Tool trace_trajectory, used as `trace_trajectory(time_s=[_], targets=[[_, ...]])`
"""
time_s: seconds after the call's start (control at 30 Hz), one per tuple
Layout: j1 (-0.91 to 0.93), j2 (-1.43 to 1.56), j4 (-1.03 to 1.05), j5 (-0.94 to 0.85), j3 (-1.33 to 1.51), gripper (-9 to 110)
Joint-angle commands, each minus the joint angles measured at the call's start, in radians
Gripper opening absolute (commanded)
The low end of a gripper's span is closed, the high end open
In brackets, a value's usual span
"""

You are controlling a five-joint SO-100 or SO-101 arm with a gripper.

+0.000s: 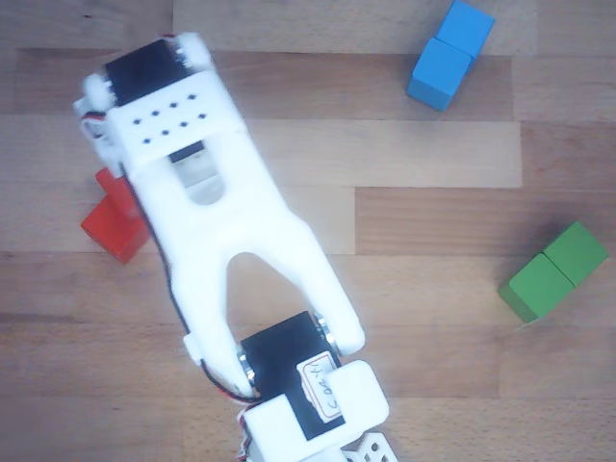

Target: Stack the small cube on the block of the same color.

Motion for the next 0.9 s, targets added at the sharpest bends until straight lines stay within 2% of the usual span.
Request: trace_trajectory(time_s=[0.0,0.3,0.67,0.87], targets=[[0.158,0.043,-0.015,-0.067,-0.015,29],[0.506,0.043,-0.064,-0.112,-0.018,28],[0.466,0.046,-0.069,-0.101,-0.009,28],[0.466,0.153,-0.032,-0.101,0.0,28]])
